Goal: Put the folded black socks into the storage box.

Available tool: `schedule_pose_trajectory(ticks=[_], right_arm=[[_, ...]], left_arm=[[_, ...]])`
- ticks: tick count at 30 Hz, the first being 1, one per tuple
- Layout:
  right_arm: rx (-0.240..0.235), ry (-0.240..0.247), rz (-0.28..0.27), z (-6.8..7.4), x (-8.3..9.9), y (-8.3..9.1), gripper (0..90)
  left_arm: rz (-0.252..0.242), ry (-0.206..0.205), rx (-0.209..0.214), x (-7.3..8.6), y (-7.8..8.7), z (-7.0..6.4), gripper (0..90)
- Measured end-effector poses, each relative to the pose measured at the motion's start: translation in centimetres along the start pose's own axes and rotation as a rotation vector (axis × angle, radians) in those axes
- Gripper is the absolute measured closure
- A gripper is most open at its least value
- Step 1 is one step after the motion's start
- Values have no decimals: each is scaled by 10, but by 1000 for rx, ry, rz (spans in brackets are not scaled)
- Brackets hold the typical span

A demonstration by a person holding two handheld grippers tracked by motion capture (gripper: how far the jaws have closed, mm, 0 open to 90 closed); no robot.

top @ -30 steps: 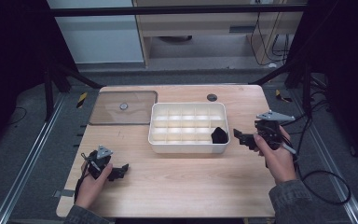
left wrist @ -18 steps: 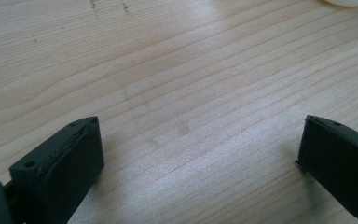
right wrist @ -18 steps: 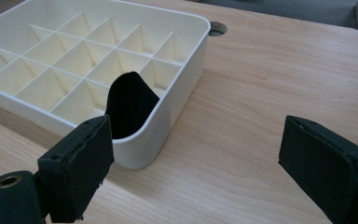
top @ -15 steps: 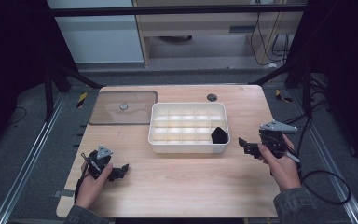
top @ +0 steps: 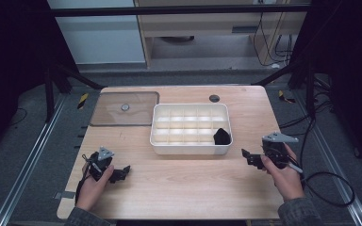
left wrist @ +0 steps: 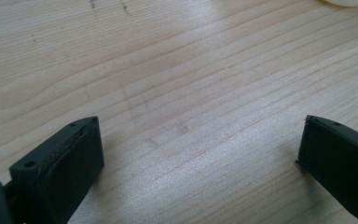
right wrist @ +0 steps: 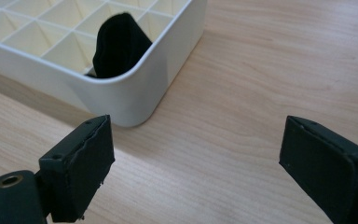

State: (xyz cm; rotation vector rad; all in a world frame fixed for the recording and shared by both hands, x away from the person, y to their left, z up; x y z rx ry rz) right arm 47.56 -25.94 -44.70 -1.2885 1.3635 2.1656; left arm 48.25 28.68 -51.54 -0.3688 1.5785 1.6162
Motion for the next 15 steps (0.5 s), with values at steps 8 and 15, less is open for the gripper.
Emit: schedule_pose_trajectory(ticks=[8,15], right_arm=[[-8,0,44,2,20,-11,101],[-19,-25,72,4,37,-17,101]], left_arm=[[0,0,1,0,0,0,0],[-2,4,2,0,0,-1,0]])
Point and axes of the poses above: each handheld gripper's, and its own axes: y roughly backward along the jaws, x roughly out of its underside, z roughly to its left, the point moved 1 cm from there along -y, roughly forward along the jaws, and after that the axes turned 12 degrees about -x, right-handed, at the moved point
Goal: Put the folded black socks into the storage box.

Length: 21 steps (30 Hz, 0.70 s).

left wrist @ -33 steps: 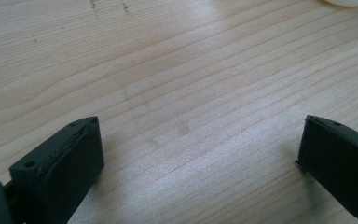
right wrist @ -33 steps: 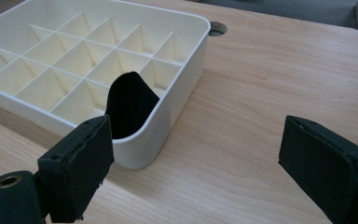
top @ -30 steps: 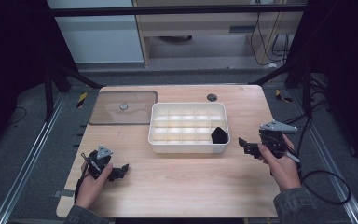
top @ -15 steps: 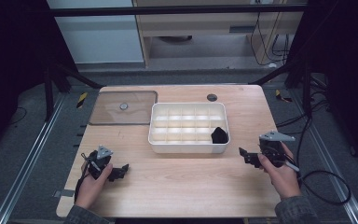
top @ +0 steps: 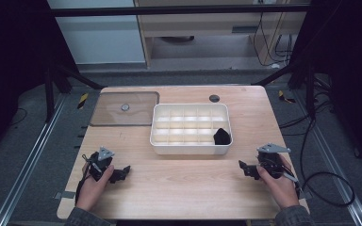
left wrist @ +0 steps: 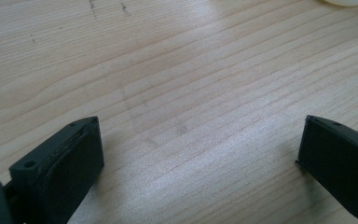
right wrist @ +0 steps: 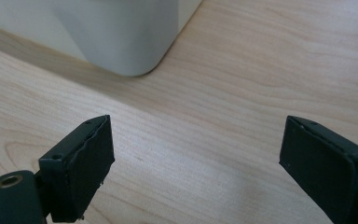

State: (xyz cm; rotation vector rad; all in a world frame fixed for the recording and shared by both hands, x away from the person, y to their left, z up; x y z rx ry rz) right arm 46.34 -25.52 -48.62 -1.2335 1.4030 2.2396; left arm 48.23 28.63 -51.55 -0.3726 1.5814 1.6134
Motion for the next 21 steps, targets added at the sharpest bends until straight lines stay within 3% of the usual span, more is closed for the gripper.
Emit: schedule_pose_trajectory(ticks=[12,21], right_arm=[[-2,5,20,5,18,-13,101],[6,-1,3,7,23,-23,102]], left_arm=[[0,-1,0,0,0,0,0],[0,-1,0,0,0,0,0]])
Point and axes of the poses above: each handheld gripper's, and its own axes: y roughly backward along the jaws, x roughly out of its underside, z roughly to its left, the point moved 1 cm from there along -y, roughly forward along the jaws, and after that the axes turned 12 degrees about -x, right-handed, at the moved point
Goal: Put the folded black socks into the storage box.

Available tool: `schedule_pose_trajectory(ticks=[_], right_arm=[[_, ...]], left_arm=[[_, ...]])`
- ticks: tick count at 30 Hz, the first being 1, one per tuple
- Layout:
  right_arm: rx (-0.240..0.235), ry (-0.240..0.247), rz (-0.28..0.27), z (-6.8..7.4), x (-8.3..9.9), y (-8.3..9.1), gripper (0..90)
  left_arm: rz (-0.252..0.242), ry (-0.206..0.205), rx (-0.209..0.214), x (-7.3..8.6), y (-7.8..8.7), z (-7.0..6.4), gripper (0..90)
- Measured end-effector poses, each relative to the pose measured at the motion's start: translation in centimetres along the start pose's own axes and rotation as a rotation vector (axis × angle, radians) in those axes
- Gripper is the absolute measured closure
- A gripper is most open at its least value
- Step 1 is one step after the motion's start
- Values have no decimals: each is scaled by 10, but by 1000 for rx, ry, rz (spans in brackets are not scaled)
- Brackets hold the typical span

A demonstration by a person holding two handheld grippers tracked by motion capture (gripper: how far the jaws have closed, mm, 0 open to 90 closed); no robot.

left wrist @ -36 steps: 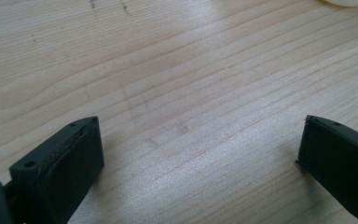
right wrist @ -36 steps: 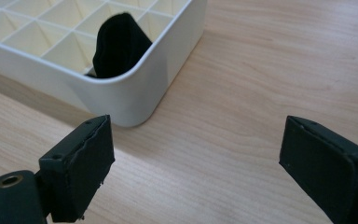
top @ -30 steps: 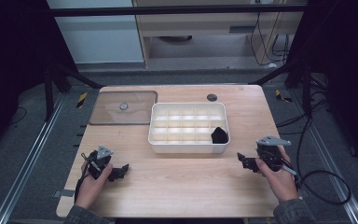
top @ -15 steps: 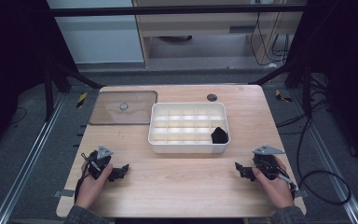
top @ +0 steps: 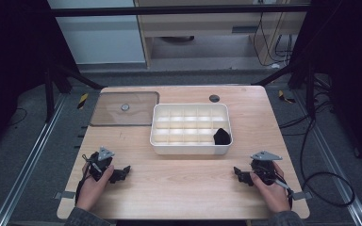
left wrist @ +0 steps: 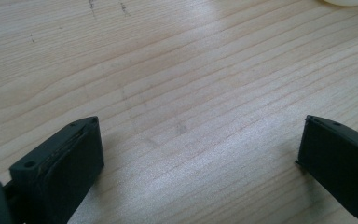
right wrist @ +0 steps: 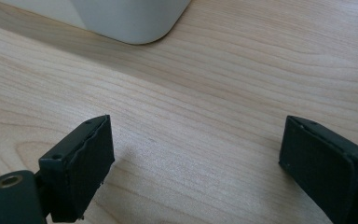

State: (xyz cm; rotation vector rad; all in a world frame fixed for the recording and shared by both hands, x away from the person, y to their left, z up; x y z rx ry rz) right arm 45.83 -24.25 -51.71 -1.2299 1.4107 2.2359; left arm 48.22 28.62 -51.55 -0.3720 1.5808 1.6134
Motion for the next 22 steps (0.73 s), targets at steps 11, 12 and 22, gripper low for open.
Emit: schedule_pose_trajectory(ticks=[11,12,22], right_arm=[[11,-2,-2,3,-1,-4,92],[14,1,0,3,-1,-4,91],[55,10,24,9,-2,-9,53]], left_arm=[[0,0,0,0,0,0,0],[0,0,0,0,0,0,0],[-1,-4,4,0,0,0,0]])
Point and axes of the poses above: each handheld gripper's, and its own axes: y roughly backward along the jaws, x roughly out of its underside, z roughly to its left, the point moved 1 cm from there along -y, roughly forward along the jaws, and after that the axes turned 12 degrees about -x, right-handed, at the moved point
